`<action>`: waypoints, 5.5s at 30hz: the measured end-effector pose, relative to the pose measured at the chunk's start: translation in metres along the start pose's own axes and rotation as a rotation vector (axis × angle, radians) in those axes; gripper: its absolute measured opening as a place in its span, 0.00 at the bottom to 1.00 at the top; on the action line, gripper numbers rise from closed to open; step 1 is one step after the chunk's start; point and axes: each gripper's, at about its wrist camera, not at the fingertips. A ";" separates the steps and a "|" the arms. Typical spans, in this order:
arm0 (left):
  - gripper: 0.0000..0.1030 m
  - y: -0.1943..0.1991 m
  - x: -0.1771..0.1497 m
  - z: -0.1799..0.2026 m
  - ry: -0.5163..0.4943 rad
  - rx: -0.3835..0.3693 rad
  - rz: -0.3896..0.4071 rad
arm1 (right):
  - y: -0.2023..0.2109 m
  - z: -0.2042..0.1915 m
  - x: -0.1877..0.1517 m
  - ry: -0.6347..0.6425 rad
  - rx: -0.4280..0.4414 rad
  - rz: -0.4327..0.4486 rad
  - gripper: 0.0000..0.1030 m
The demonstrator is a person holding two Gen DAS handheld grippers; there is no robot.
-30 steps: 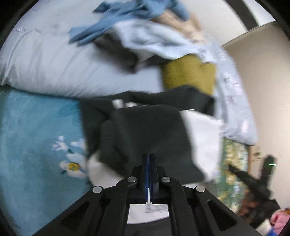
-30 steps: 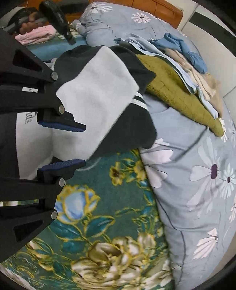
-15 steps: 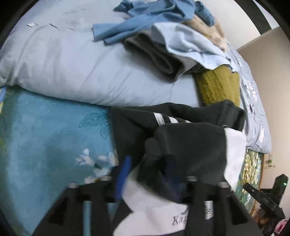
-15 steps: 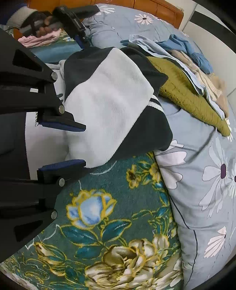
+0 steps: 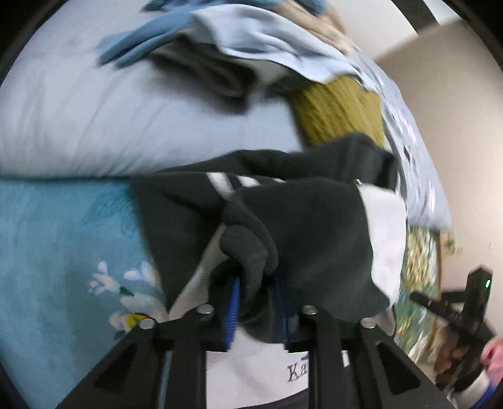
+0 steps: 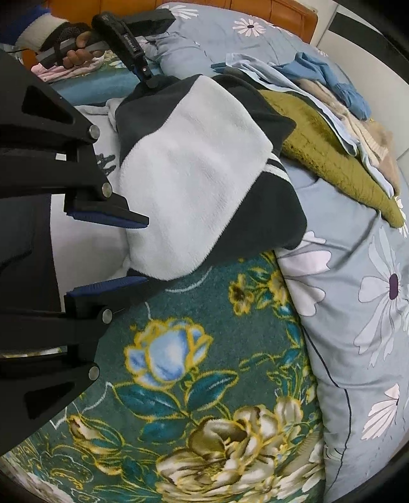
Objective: Fold clothes
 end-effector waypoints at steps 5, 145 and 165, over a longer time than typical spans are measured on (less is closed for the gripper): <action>0.08 0.022 -0.003 0.014 0.006 -0.042 0.019 | 0.003 -0.007 -0.002 0.011 0.008 0.002 0.32; 0.64 0.027 0.023 -0.065 0.377 -0.136 0.056 | -0.019 0.011 0.128 -0.234 0.332 -0.074 0.05; 0.11 0.016 0.073 -0.092 0.557 -0.196 0.144 | -0.011 0.008 0.166 -0.254 0.377 0.015 0.01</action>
Point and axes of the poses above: each gripper's, at about its wrist camera, not at the fingertips, and y roughly against the way its jaws point, z to its right, x to its top, and after that the axes turned 3 degrees about y, right-handed
